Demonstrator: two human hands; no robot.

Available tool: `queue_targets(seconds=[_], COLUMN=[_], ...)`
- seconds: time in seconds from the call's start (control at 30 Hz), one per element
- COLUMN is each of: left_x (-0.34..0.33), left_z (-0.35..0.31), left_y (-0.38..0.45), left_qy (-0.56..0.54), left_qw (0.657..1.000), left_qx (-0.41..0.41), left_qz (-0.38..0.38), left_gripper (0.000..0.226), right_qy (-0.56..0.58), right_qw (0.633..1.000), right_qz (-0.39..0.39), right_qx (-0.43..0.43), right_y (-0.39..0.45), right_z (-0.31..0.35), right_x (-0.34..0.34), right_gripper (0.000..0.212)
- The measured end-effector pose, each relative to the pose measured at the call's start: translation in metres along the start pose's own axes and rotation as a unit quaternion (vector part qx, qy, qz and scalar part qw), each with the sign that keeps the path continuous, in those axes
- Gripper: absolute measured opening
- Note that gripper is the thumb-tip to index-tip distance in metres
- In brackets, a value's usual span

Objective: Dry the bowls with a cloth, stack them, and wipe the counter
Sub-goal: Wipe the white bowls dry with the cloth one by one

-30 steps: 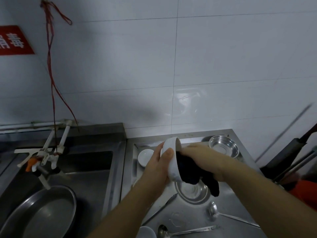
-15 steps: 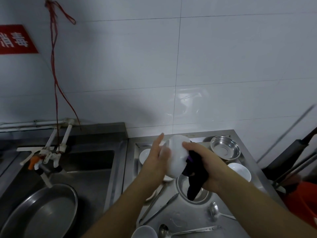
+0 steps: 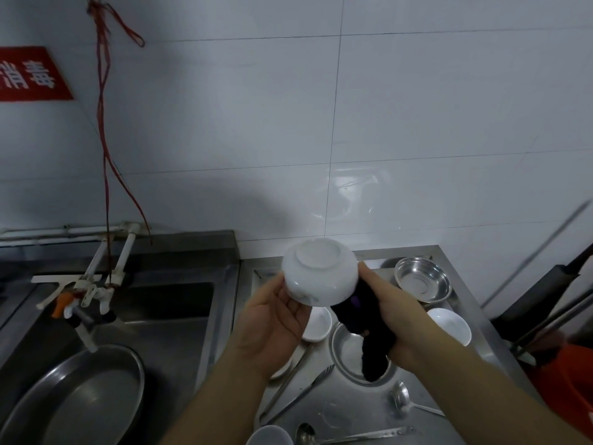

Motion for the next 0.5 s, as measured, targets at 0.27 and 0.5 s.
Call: queue_targets(seconds=[0.27, 0.5], left_x=[-0.003, -0.024], left_z=[-0.014, 0.006], left_y=[-0.002, -0.016], left_qy=[0.155, 0.272], left_qw=[0.983, 0.954], left_qx=[-0.095, -0.1], left_qz=[-0.019, 0.077], left_gripper=[0.054, 0.03], right_qy=[-0.083, -0.352], right_qw=[0.959, 0.797], right_qz=[-0.16, 0.035], right_qx=[0.22, 0.489], right_y=[-0.008, -0.035], right_z=[0.035, 0.051], right_x=[0.005, -0.042], right_gripper=[0.033, 0.048])
Point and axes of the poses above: each hand's wrist, its own y-axis towards the middle knuckle, its own x-axis out of the back of the hand, z = x × y, the point moved 4 cm from there along y, towards the middle knuckle, and after that the axes turned 3 degrees about -z, right-handed, at the moved point
